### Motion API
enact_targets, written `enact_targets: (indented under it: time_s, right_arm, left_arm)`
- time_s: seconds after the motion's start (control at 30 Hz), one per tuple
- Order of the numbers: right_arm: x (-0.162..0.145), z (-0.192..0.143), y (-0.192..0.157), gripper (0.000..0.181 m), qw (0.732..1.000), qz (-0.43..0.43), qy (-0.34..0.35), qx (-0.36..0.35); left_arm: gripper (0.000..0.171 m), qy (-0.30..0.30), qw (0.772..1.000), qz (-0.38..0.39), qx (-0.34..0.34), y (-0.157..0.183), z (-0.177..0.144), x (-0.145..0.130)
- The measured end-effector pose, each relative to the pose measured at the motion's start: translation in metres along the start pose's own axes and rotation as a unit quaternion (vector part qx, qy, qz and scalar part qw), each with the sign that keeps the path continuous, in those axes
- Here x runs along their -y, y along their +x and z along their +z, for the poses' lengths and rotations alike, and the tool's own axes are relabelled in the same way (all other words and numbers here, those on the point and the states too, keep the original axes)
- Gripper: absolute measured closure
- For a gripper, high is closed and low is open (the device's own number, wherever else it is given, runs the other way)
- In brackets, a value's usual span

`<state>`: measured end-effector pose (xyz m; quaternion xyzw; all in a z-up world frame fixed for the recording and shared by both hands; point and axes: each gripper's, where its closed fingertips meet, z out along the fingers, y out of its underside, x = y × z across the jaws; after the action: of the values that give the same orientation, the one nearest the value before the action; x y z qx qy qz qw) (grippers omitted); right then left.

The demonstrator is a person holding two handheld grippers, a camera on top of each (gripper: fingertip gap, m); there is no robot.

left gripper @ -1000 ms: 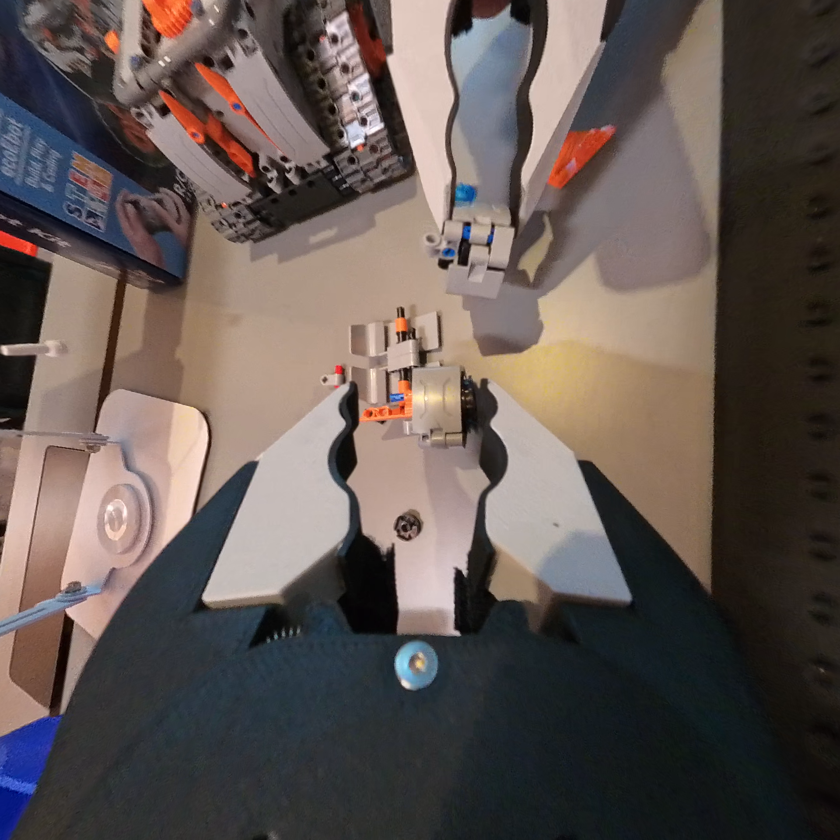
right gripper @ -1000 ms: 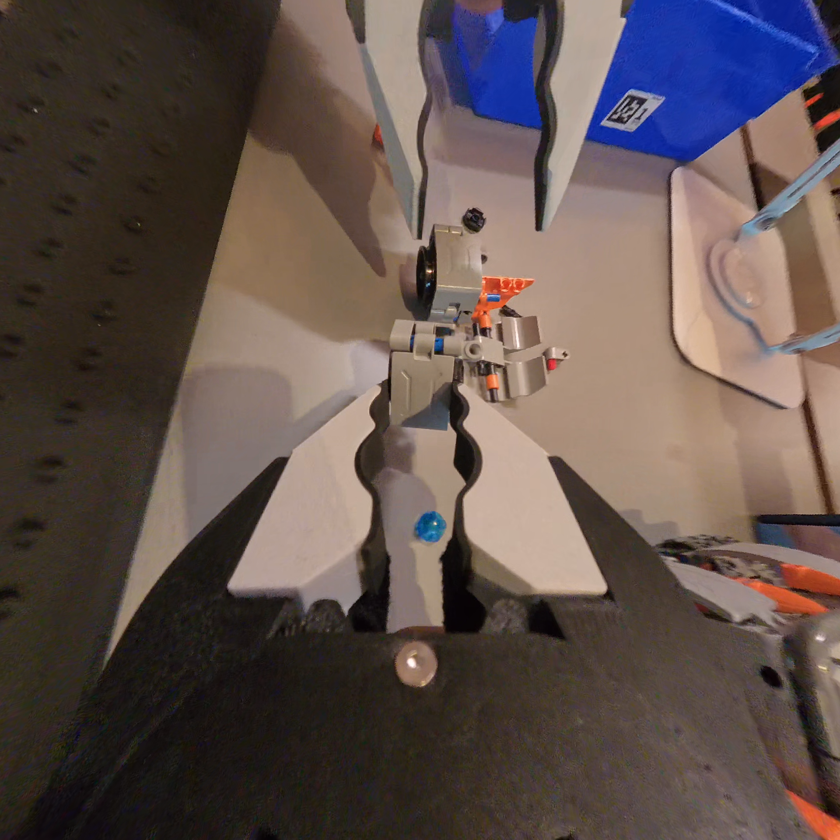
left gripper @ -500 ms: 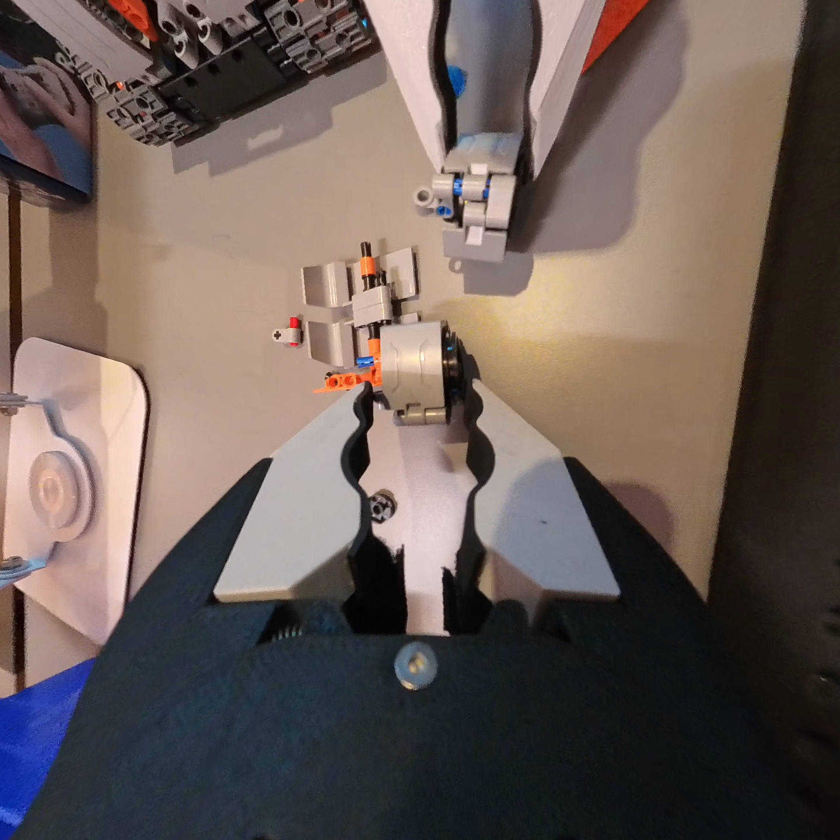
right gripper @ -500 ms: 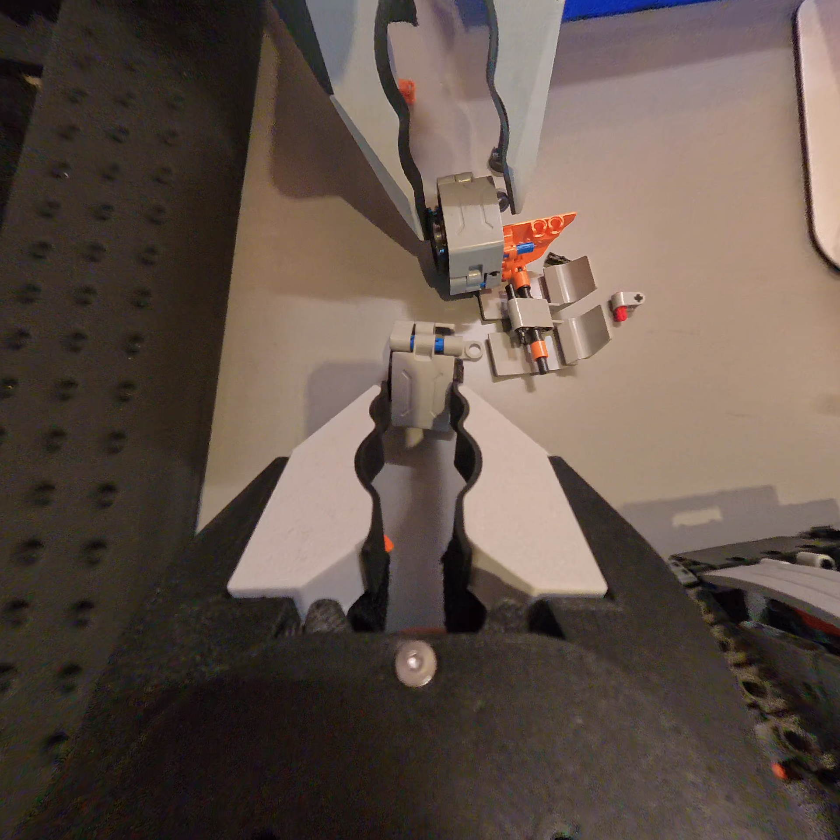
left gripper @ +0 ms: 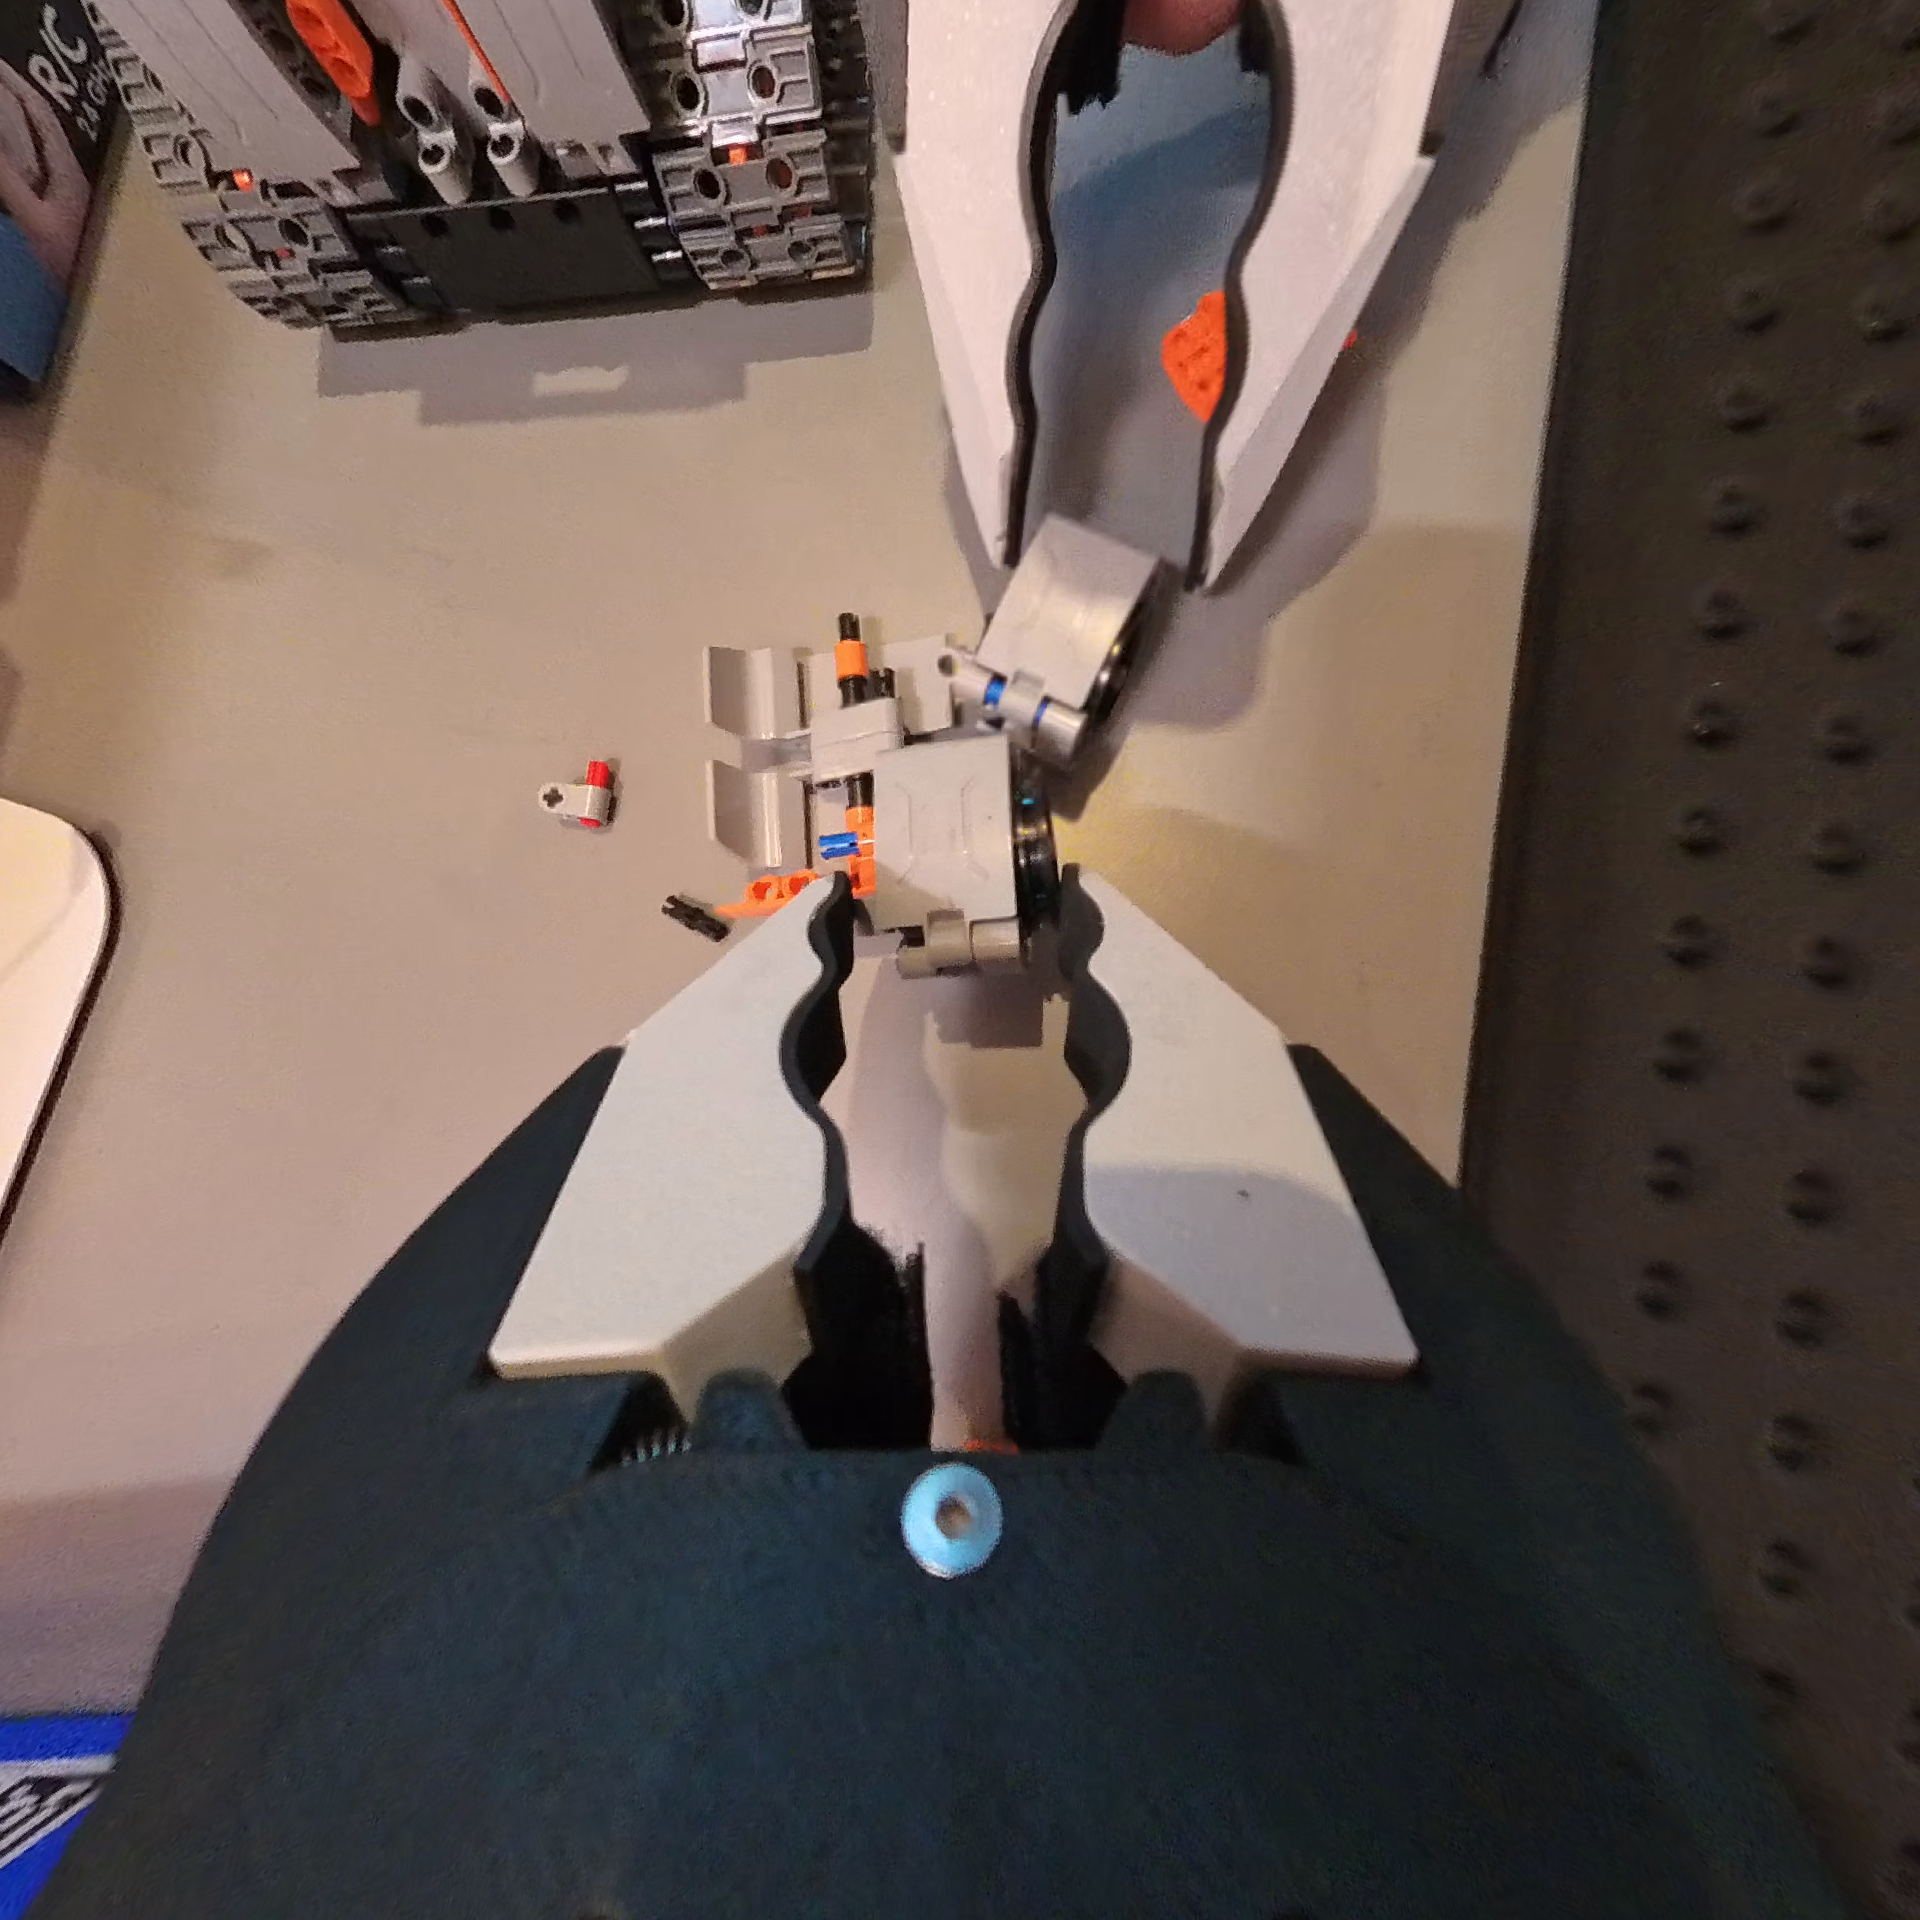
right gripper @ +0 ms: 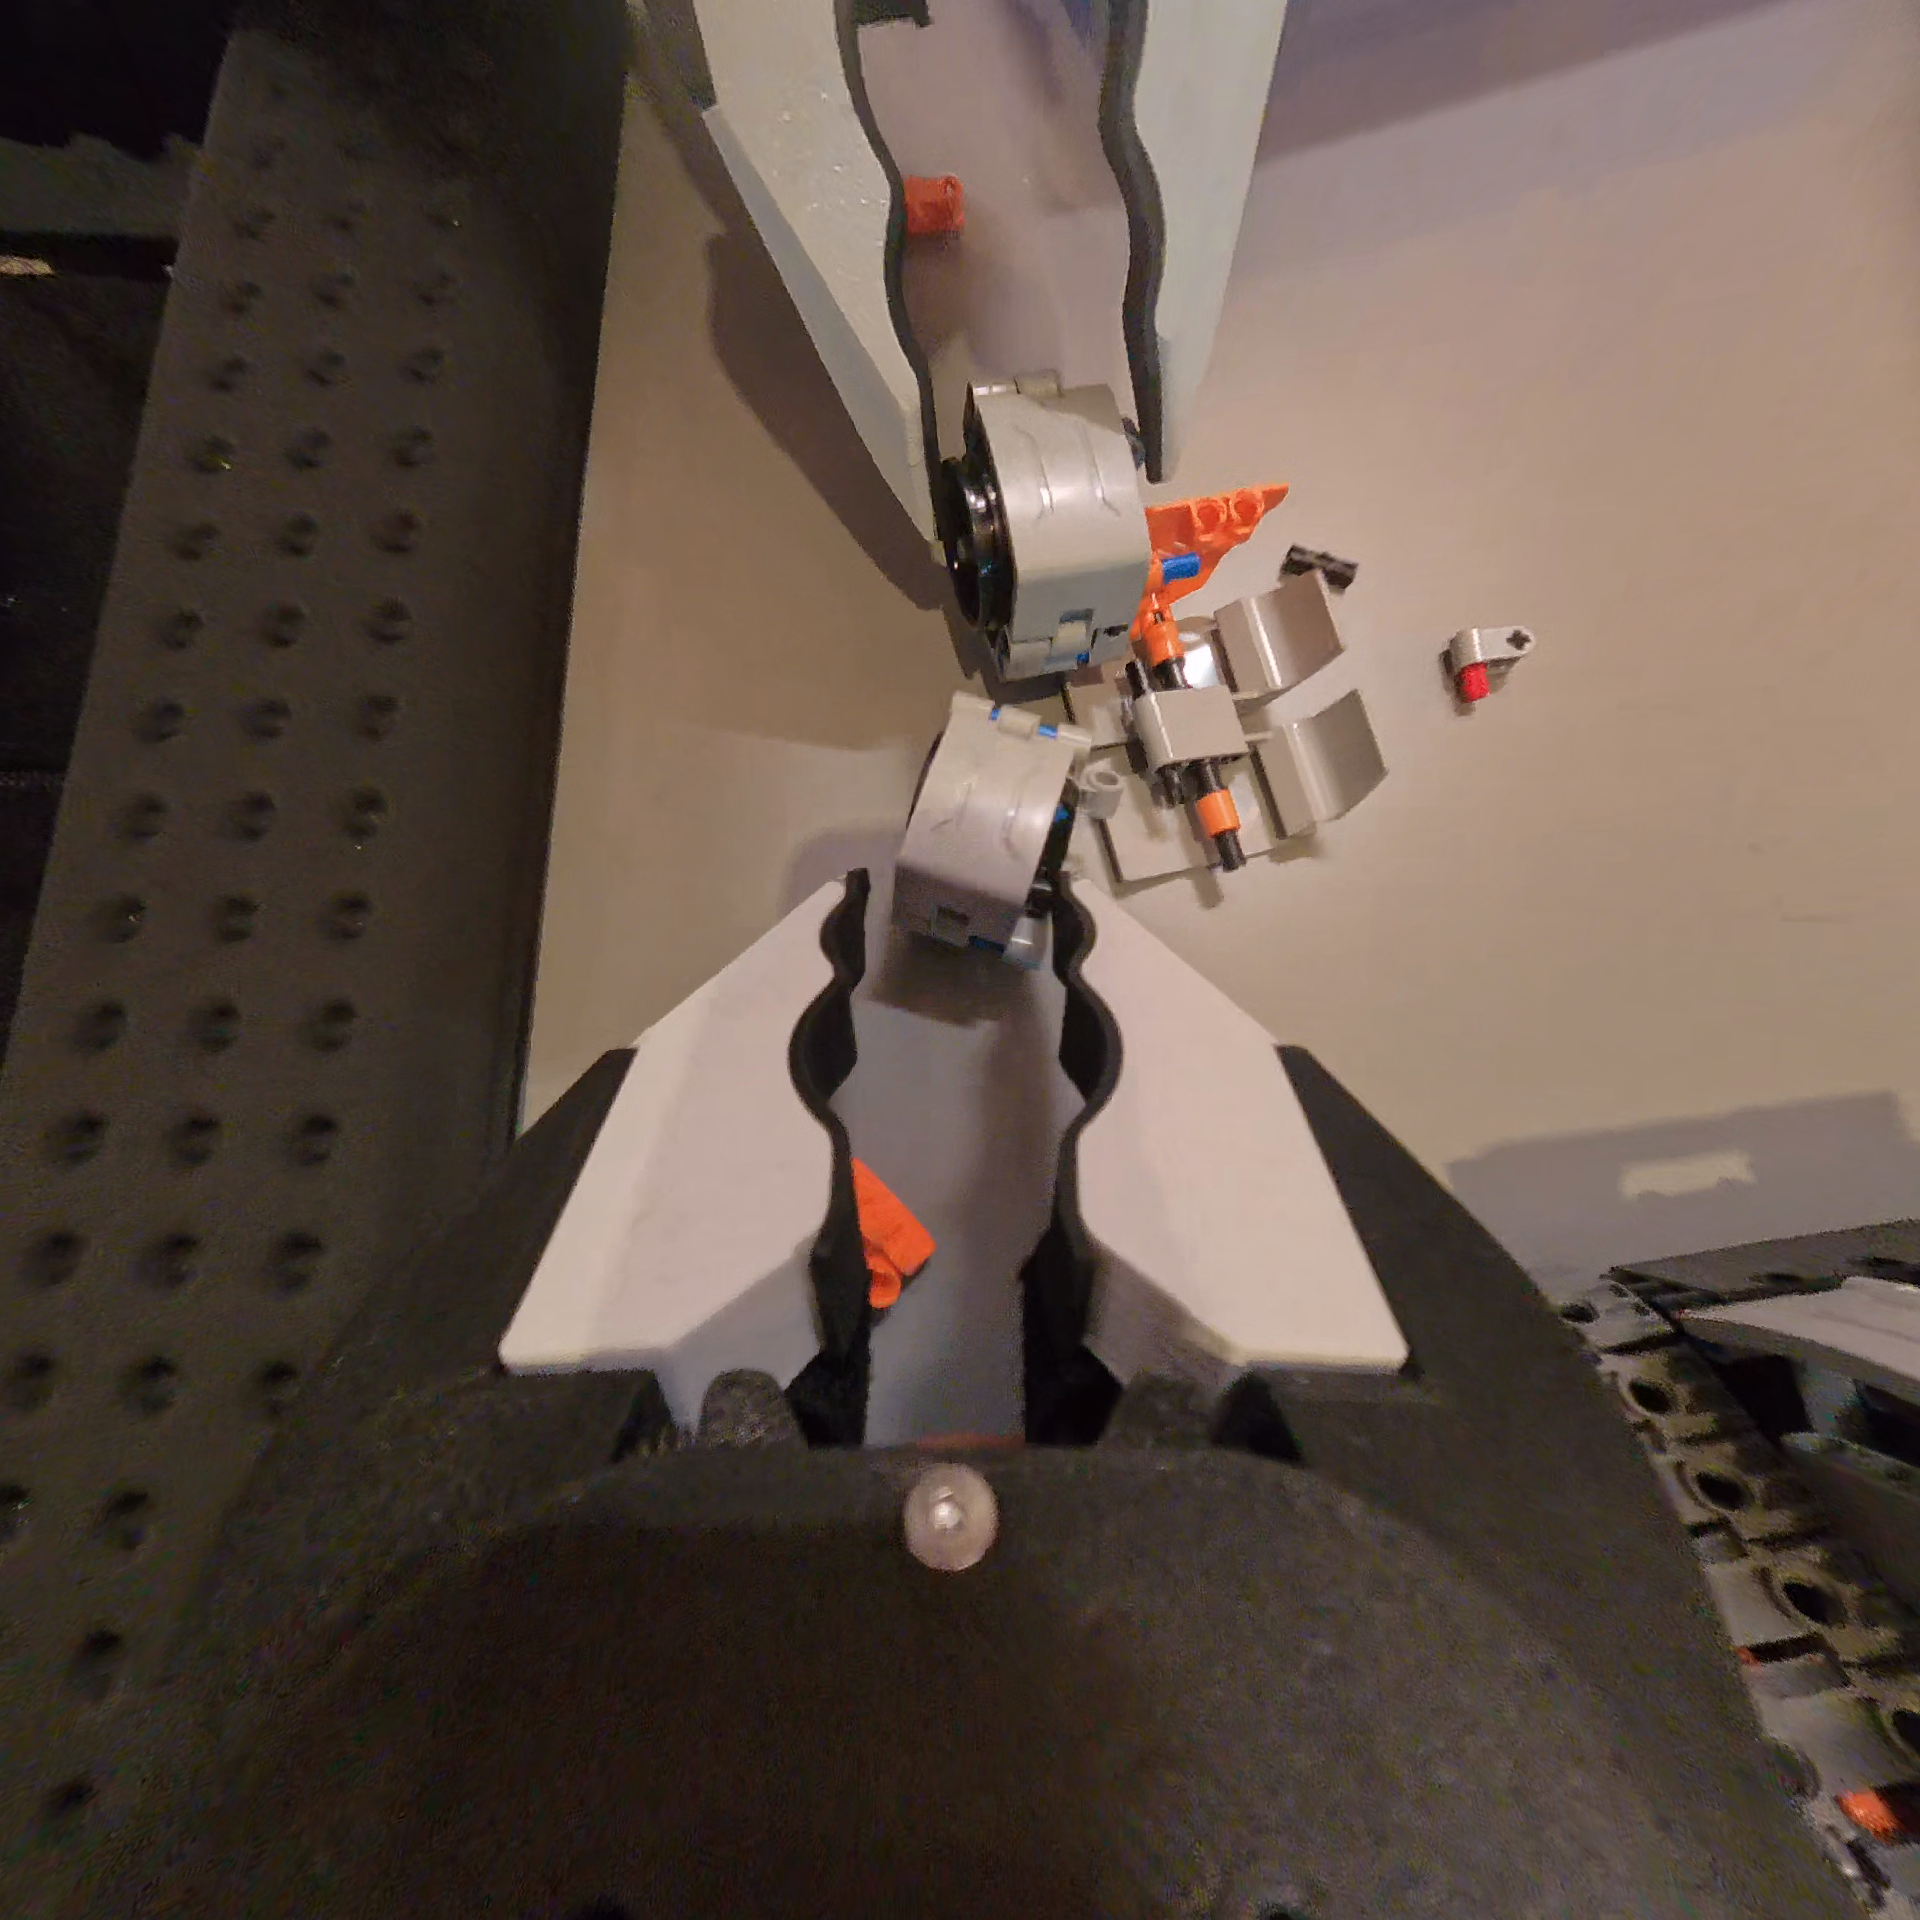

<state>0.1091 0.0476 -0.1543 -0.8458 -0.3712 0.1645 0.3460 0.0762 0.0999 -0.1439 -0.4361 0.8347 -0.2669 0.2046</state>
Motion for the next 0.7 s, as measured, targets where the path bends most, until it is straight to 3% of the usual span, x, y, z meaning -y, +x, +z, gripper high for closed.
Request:
enact_targets:
  time_s: [0.23, 0.47, 0.7]
  right_arm:
    - [0.036, -0.010, 0.009, 0.139, 0.995, -0.029, 0.072, -0.061]
    - [0.037, 0.013, 0.009, 0.145, 0.995, -0.059, 0.050, -0.065]
    - [0.037, 0.013, 0.009, 0.153, 0.995, -0.060, 0.063, -0.057]
  left_arm:
    - [0.135, 0.047, 0.999, 0.009, -0.001, 0.005, -0.004, 0.019]
    - [0.135, 0.078, 0.997, 0.027, -0.006, 0.013, 0.000, 0.033]
    - [0.134, 0.090, 0.996, 0.022, -0.004, 0.012, 0.003, 0.032]
